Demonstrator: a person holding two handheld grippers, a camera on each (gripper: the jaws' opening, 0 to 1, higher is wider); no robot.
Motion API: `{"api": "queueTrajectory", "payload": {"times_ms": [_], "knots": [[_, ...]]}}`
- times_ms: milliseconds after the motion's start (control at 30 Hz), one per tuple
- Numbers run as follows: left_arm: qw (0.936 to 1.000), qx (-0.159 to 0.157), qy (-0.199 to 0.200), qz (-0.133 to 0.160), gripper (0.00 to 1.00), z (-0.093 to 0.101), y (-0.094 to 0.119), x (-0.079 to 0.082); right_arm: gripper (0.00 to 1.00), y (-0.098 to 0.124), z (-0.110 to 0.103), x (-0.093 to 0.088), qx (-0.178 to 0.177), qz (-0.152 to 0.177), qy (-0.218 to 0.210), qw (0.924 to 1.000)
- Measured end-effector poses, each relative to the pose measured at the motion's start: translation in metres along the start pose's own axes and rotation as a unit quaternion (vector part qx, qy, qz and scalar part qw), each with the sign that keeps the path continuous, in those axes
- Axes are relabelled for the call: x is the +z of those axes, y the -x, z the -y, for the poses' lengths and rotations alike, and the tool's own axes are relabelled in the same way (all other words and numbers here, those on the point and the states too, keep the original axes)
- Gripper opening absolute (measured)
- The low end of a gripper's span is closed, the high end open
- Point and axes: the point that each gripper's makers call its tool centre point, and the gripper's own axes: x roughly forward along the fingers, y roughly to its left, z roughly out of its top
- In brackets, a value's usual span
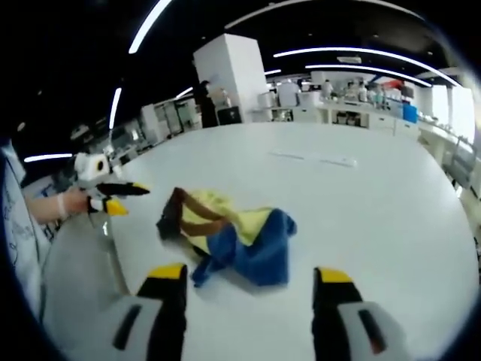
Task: Fold the garment on the visible template until the final outline fits inside the template.
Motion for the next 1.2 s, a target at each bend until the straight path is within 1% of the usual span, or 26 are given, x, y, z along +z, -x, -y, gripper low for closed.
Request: {"api": "queueTrajectory", "payload": {"times_ms": [67,100,167,233,300,400,500,567,667,733,767,800,833,867,900,933,1000,1067,1100,1167,1200], "knots": [[1.0,-0.003,0.001,-0.001,0.55,0.0,-0.003,-0.001,0.66,-0.002,0.0,0.0,0.0,-0.004,0.002,1.0],[1.0,-0.004,0.002,-0.002,0.54,0.0,-0.005,-0.002,0.66,-0.005,-0.001,-0.001,0.002,-0.009,0.007,0.9999],[0.9999,-0.008,0.008,-0.006,0.51,0.001,-0.007,-0.003,0.65,-0.009,-0.001,0.0,0.004,-0.01,0.009,0.9999],[0.9999,-0.008,0.009,-0.006,0.51,0.001,-0.008,-0.004,0.65,-0.011,-0.003,0.0,0.007,-0.013,0.015,0.9998],[1.0,-0.004,0.0,-0.007,0.5,0.001,-0.01,-0.004,0.65,-0.014,-0.001,0.0,0.007,-0.013,0.015,0.9998],[0.9999,-0.003,0.004,-0.011,0.48,-0.002,-0.012,-0.008,0.63,-0.018,-0.003,-0.001,0.01,-0.019,0.016,0.9996],[0.9999,-0.002,0.003,-0.011,0.45,-0.004,-0.017,-0.009,0.56,-0.024,-0.002,0.0,0.015,-0.022,0.019,0.9994],[0.9999,-0.003,-0.001,-0.014,0.44,-0.005,-0.021,-0.011,0.49,-0.028,-0.003,0.0,0.023,-0.023,0.019,0.9993],[0.9997,-0.005,-0.007,-0.024,0.39,-0.006,-0.027,-0.016,0.35,-0.037,-0.004,-0.004,0.032,-0.032,0.016,0.9988],[0.9992,-0.013,-0.01,-0.036,0.35,-0.001,-0.032,-0.02,0.27,-0.042,-0.005,-0.007,0.043,-0.036,0.008,0.9984],[0.999,-0.016,-0.008,-0.04,0.34,-0.002,-0.034,-0.023,0.25,-0.048,-0.009,-0.007,0.062,-0.03,-0.023,0.9974],[0.9988,-0.017,-0.008,-0.045,0.33,-0.002,-0.036,-0.026,0.23,-0.05,-0.011,-0.01,0.067,-0.036,-0.037,0.9964],[0.9985,-0.018,-0.009,-0.05,0.33,-0.003,-0.038,-0.03,0.22,-0.053,-0.008,-0.013,0.06,-0.045,-0.034,0.9966],[0.9983,-0.019,-0.011,-0.054,0.33,-0.004,-0.04,-0.033,0.21,-0.056,-0.008,-0.013,0.06,-0.045,-0.024,0.9969],[0.998,-0.019,-0.015,-0.058,0.32,0.0,-0.041,-0.032,0.19,-0.058,-0.007,-0.017,0.06,-0.051,-0.01,0.9968],[0.9978,-0.02,-0.017,-0.061,0.31,0.003,-0.042,-0.033,0.18,-0.06,-0.008,-0.019,0.06,-0.057,-0.011,0.9965],[0.9974,-0.02,-0.018,-0.066,0.3,-0.004,-0.041,-0.038,0.18,-0.063,-0.005,-0.023,0.064,-0.06,-0.015,0.9961],[0.9974,-0.021,-0.012,-0.068,0.3,-0.003,-0.042,-0.039,0.16,-0.066,-0.007,-0.026,0.073,-0.065,-0.026,0.9949],[0.9973,-0.02,-0.01,-0.069,0.3,-0.006,-0.044,-0.041,0.14,-0.067,-0.009,-0.028,0.081,-0.07,-0.028,0.9939],[0.9974,-0.017,-0.005,-0.07,0.29,-0.009,-0.047,-0.043,0.11,-0.064,-0.013,-0.03,0.086,-0.074,-0.035,0.9929],[0.9972,-0.018,-0.002,-0.072,0.28,-0.009,-0.048,-0.044,0.08,-0.065,-0.013,-0.032,0.086,-0.075,-0.034,0.9929]]}}
